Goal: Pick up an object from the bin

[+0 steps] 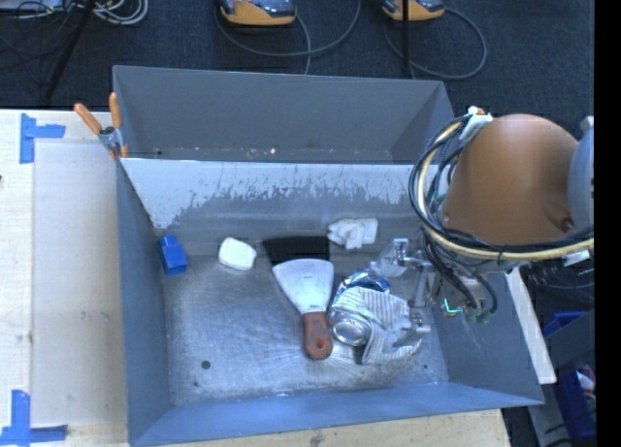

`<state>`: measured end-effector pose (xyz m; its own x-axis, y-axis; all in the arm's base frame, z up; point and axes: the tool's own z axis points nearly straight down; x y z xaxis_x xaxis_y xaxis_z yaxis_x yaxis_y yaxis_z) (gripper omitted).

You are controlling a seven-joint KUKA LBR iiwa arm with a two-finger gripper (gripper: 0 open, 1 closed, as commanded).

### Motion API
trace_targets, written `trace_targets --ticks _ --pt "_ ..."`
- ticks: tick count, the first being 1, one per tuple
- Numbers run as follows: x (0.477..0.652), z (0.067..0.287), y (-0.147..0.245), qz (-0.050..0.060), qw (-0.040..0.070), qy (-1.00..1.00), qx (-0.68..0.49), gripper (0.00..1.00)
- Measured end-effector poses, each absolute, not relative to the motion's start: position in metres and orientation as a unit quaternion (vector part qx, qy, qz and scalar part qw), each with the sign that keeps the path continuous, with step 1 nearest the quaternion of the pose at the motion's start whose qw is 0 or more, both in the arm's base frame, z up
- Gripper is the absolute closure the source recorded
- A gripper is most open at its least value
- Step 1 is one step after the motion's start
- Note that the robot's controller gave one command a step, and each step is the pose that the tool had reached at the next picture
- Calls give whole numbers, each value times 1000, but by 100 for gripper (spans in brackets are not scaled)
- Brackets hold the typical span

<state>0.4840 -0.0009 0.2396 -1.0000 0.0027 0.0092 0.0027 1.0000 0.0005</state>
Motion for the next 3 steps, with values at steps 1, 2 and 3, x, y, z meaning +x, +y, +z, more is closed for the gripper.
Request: trace_targets --ticks 1,2,3 --pt "485 243 -1 0 1 -1000 -1 0" --pt "493 89 -1 -1 -7 -1000 -4 100" --pt "493 89 -1 -1 -7 -1000 -4 100"
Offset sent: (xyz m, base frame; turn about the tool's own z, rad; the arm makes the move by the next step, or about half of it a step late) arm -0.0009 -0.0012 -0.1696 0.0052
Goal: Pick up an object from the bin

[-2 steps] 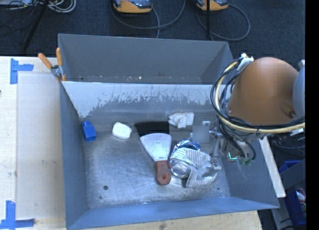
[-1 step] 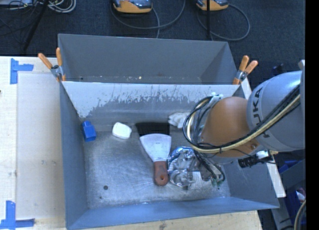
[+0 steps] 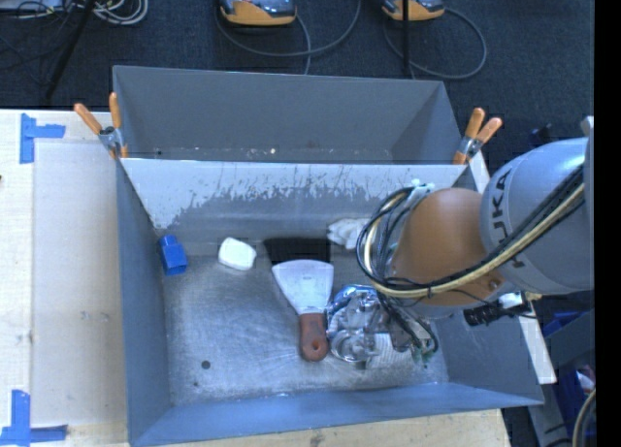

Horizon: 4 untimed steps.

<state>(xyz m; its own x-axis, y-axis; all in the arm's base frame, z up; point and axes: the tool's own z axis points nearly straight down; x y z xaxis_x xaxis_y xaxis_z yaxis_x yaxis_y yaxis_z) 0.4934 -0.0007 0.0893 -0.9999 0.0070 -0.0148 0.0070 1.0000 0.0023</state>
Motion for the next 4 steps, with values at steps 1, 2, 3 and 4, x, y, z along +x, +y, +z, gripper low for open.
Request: trace_targets --ticks 1,2,3,4 --pt "490 92 0 1 6 1000 3 100" --pt "486 124 -8 1 -4 1000 14 100" --pt "485 140 -10 0 -3 1000 17 100" --pt "480 215 6 0 0 997 -81 100"
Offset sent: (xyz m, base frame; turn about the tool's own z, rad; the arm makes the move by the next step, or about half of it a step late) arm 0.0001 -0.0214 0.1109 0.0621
